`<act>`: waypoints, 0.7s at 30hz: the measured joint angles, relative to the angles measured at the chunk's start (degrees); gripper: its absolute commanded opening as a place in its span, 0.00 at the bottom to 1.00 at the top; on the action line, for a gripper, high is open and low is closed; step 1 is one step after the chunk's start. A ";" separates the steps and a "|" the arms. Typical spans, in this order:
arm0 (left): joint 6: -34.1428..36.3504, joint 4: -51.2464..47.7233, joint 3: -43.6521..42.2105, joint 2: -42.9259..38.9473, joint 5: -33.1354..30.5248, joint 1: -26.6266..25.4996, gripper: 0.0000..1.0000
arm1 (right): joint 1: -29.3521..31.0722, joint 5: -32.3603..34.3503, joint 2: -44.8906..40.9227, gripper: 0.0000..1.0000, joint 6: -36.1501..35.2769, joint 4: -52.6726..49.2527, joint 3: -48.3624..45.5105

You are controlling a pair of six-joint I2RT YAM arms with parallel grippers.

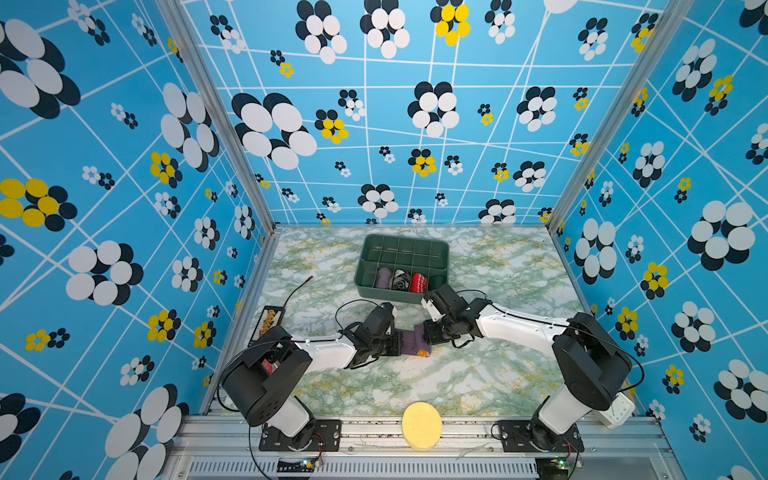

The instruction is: Roll the socks

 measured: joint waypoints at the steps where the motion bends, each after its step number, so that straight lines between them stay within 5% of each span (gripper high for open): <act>1: -0.07 0.66 -0.07 0.26 0.00 0.13 0.04 | 0.02 0.37 0.35 0.00 -0.50 -0.66 0.68; 12: -1.53 5.46 -0.31 2.10 1.53 0.98 0.14 | 1.70 3.04 3.82 0.00 -3.04 -5.90 5.95; 21: -1.97 0.52 -0.44 -6.12 0.28 0.98 0.25 | 3.17 4.02 6.32 0.00 -3.61 -8.35 9.38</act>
